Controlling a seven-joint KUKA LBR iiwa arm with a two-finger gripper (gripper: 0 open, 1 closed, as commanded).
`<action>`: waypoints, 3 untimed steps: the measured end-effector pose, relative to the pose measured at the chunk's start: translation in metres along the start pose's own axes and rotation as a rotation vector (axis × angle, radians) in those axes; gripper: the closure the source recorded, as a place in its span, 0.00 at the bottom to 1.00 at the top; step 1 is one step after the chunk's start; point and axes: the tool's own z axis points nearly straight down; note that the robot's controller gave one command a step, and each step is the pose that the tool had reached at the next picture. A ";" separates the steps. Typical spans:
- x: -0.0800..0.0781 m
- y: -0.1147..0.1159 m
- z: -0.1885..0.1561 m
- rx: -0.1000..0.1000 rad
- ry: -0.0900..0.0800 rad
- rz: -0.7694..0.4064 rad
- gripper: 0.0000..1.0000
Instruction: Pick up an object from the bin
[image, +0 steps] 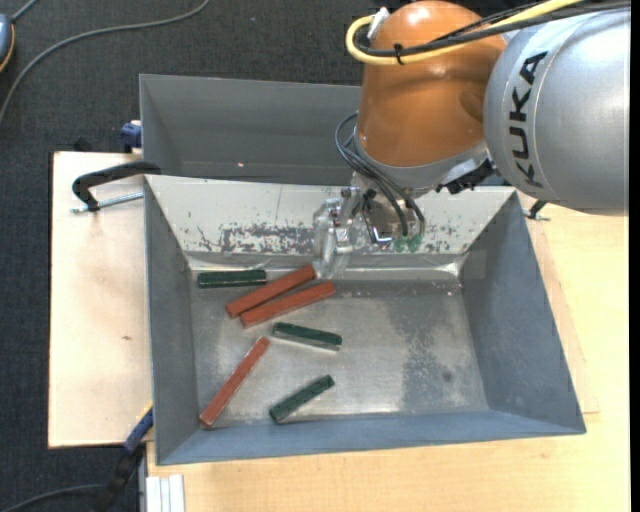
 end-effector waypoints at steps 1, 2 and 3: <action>0.036 -0.017 0.097 0.001 0.019 -0.156 1.00; 0.034 -0.017 0.093 0.000 0.011 -0.156 0.00; 0.039 -0.047 0.197 0.000 0.020 -0.211 0.00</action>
Offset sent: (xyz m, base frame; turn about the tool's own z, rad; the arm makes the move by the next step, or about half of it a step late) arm -0.0311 -0.0208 -0.0950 -0.1568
